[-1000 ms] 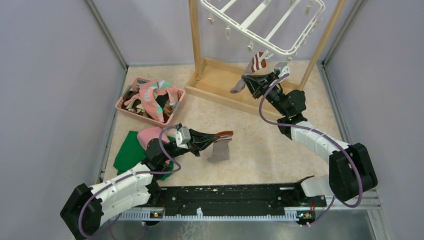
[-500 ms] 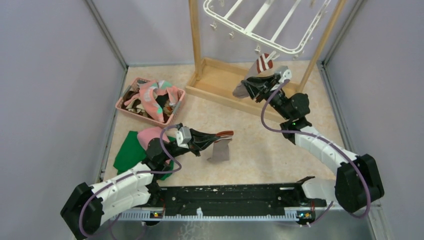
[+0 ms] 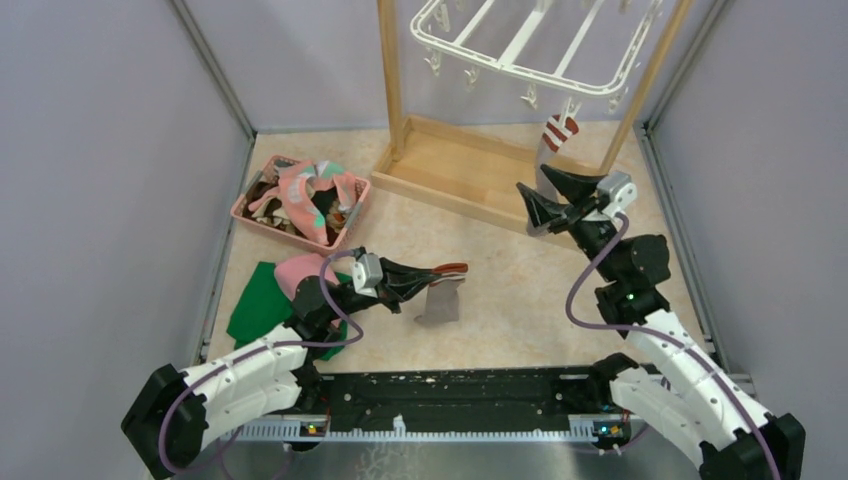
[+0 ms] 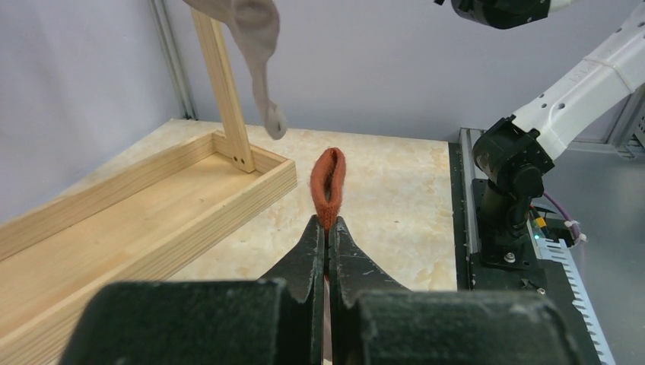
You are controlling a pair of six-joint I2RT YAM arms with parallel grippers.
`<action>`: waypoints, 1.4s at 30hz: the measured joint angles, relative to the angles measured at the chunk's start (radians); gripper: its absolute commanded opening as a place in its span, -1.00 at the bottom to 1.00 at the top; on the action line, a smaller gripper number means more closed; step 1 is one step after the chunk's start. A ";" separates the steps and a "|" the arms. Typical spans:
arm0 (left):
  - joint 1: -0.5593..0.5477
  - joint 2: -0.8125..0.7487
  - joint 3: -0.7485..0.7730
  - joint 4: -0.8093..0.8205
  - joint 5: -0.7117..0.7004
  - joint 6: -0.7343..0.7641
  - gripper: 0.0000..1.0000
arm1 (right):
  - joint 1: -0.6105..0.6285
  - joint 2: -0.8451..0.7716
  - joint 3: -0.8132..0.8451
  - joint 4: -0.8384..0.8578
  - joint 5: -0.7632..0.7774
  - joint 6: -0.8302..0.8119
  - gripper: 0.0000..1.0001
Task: Clip the socks to the hanger
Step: Open the clamp at the hanger.
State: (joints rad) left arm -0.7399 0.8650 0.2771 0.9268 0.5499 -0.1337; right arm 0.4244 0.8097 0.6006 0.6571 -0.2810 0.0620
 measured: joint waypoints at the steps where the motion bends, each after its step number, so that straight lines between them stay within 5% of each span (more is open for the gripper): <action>1: 0.000 0.000 0.000 0.002 0.003 -0.002 -1.00 | 0.000 -0.026 0.000 -0.013 0.018 -0.006 0.11; 14: 0.000 -0.005 0.000 0.016 0.011 -0.010 -1.00 | -0.045 -0.178 0.006 -0.176 0.216 -0.034 0.28; 23: 0.000 -0.010 -0.002 0.024 0.010 -0.009 -1.00 | -0.259 -0.185 0.036 -0.184 0.283 0.069 0.27; 34: 0.000 -0.038 -0.014 0.024 0.009 0.010 -1.00 | -0.658 0.008 0.037 0.035 0.031 0.435 0.30; 42: 0.000 -0.031 -0.024 0.023 0.002 0.036 -1.00 | -0.722 0.183 0.094 0.217 -0.174 0.565 0.41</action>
State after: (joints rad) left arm -0.7399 0.8341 0.2535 0.9497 0.5522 -0.0975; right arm -0.2977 0.9932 0.6945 0.8742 -0.4553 0.6266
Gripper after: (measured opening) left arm 0.012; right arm 0.679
